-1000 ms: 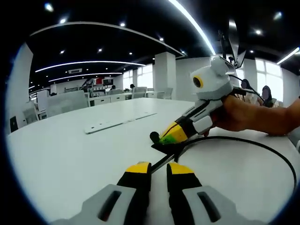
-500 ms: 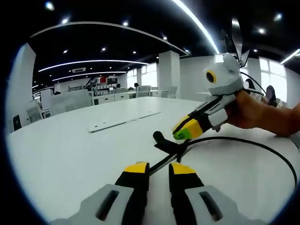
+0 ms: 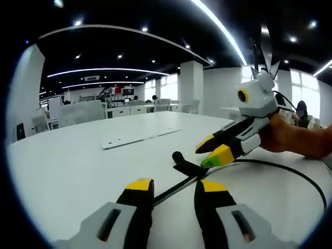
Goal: Find the charging cable on the desk, coil it up and secure with Velcro.
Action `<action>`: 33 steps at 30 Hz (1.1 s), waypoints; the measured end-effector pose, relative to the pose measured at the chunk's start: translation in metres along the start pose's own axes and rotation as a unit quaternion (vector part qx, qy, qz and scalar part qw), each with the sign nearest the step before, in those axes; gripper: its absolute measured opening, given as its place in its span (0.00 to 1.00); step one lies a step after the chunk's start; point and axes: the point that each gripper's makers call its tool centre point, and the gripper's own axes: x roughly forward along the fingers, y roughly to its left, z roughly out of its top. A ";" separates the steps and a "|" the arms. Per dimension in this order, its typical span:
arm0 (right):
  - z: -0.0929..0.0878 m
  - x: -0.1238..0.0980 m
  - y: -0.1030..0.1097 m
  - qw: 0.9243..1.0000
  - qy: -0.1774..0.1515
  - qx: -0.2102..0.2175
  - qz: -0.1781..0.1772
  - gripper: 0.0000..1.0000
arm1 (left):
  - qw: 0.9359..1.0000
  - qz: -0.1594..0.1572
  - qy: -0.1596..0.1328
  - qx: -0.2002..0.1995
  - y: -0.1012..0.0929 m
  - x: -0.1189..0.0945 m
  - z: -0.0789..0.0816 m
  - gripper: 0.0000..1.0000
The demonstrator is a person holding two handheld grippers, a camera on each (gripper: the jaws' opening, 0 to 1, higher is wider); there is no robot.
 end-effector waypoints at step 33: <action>-0.007 -0.041 0.028 0.999 -0.025 0.002 -0.026 0.41 | 0.999 0.024 0.003 -0.028 -0.014 -0.011 0.014 0.37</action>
